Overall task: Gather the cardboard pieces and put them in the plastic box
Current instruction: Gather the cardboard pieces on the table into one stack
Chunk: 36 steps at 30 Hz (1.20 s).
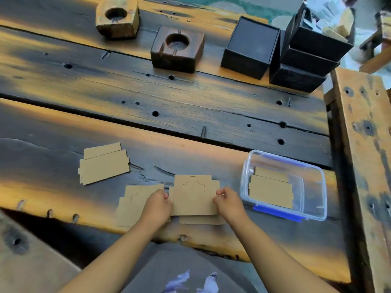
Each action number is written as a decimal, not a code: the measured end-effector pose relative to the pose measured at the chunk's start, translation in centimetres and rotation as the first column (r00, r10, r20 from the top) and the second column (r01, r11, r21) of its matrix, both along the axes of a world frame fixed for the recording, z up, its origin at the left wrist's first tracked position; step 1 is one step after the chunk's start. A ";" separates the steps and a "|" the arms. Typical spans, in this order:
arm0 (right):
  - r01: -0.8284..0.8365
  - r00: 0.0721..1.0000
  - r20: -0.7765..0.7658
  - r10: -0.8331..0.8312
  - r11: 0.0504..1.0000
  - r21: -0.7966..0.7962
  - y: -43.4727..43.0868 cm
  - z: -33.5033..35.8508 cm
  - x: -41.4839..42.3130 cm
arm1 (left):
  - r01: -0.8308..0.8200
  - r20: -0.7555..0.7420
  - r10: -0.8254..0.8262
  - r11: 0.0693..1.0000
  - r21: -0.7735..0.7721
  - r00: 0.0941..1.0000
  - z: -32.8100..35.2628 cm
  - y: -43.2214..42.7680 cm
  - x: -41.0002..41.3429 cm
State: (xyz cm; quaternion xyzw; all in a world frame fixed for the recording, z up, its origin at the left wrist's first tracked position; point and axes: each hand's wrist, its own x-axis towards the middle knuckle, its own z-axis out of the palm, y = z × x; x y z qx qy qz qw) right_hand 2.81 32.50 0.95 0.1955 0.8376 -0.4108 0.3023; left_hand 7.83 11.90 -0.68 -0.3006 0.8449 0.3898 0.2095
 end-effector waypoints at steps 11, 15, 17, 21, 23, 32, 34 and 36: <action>0.002 1.000 0.031 -0.003 0.999 0.049 2.8 -0.7 1.6 | 0.054 -0.008 -0.054 0.995 0.085 0.999 -0.4 2.8 0.6; 0.014 1.000 0.018 -0.015 0.998 0.055 3.0 -0.9 1.4 | 0.105 0.014 -0.107 0.991 0.088 0.994 -0.6 3.0 0.3; 0.008 1.000 0.013 -0.009 0.997 0.072 3.1 -1.2 1.4 | 0.122 0.033 -0.126 0.988 0.098 0.991 -0.8 3.2 0.4; -0.003 1.000 0.011 0.002 0.996 0.092 3.4 -1.7 1.5 | 0.128 0.062 -0.135 0.985 0.114 0.989 -1.3 3.3 0.7; -0.009 1.000 0.016 0.007 0.996 0.091 3.4 -1.8 1.5 | 0.129 0.069 -0.137 0.985 0.114 0.988 -1.3 3.3 0.7; -0.008 0.999 0.033 0.005 0.996 0.090 3.7 -2.4 1.7 | 0.120 0.074 -0.129 0.985 0.123 0.989 -1.0 3.0 0.4; -0.004 1.000 0.023 0.001 0.995 0.096 3.8 -2.5 1.8 | 0.098 0.061 -0.103 0.992 0.084 0.993 -1.0 2.9 0.4; -0.004 1.000 0.024 0.002 0.994 0.106 3.8 -2.5 1.9 | 0.086 0.051 -0.089 0.994 0.067 0.995 -1.0 3.0 0.4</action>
